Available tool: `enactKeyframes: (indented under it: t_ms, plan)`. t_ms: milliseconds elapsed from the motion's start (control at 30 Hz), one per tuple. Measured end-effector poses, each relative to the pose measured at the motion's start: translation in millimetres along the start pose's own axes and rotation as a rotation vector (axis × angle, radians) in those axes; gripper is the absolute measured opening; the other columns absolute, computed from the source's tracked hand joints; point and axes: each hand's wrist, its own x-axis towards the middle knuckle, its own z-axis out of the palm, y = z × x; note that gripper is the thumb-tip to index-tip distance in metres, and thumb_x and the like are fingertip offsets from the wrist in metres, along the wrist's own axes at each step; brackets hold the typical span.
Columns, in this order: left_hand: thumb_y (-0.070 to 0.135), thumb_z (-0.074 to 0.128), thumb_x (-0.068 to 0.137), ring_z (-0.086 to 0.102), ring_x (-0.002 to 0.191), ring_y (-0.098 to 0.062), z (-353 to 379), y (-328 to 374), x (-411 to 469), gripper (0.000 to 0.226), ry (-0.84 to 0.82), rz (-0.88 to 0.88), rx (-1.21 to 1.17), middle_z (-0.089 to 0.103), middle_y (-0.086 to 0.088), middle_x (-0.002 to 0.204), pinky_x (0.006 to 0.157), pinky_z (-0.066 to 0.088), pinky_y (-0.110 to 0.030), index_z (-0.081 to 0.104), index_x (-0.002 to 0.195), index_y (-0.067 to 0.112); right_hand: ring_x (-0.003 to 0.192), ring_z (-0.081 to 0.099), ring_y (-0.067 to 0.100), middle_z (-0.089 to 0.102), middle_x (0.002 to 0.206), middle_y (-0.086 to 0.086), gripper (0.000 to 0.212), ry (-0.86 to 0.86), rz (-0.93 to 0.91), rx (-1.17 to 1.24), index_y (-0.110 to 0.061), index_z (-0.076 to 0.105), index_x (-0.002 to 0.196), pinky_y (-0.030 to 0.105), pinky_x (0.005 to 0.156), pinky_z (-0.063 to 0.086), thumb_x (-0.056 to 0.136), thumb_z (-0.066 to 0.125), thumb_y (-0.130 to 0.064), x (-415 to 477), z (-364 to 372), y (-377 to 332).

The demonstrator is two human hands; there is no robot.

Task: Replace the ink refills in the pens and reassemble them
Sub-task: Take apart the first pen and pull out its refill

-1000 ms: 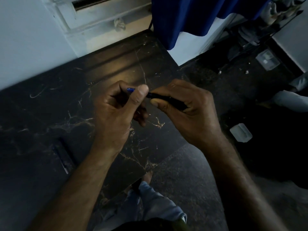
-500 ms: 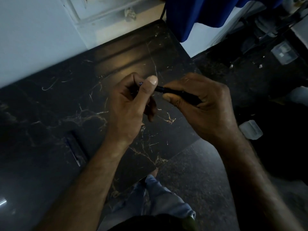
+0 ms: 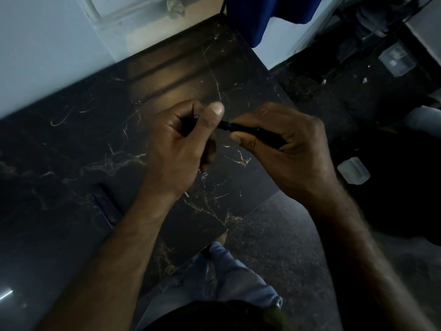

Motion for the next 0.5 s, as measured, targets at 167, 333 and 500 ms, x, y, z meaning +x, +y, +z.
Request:
enactKeyframes:
  t_ms: [167,333,500]
  plan:
    - [0.036,0.056,0.111,0.057,0.046,-0.028,-9.1,-6.7,0.3,0.049,-0.076,-0.11,-0.007,0.056,0.0,0.054,0.048,0.047,-0.031,0.06,0.07,0.011,0.087,0.072,0.018,0.076,0.099,0.001,0.019,0.012,0.029,0.002,-0.014,0.078,0.118,0.043,0.071,0.057,0.101,0.074,-0.022,-12.1,6.5,-4.3]
    - [0.025,0.064,0.104,0.075,0.074,-0.023,-21.2,-7.2,-4.3,0.023,-0.341,-0.103,-0.25,0.075,-0.013,0.094,0.059,0.062,-0.033,0.071,0.12,0.011,0.087,0.072,0.018,0.076,0.101,0.002,0.019,0.037,0.031,-0.001,-0.013,0.078,0.119,0.043,0.071,0.057,0.102,0.074,-0.02,-22.8,4.8,-6.5]
    - [0.014,0.068,0.105,0.073,0.061,-0.015,-15.2,-9.9,-13.9,0.008,-0.207,-0.031,-0.185,0.076,0.001,0.079,0.053,0.059,-0.026,0.075,0.106,0.011,0.084,0.07,0.015,0.075,0.098,0.001,0.018,0.077,0.08,-0.016,-0.01,0.079,0.116,0.041,0.072,0.057,0.1,0.075,-0.019,-35.0,8.2,-9.1]
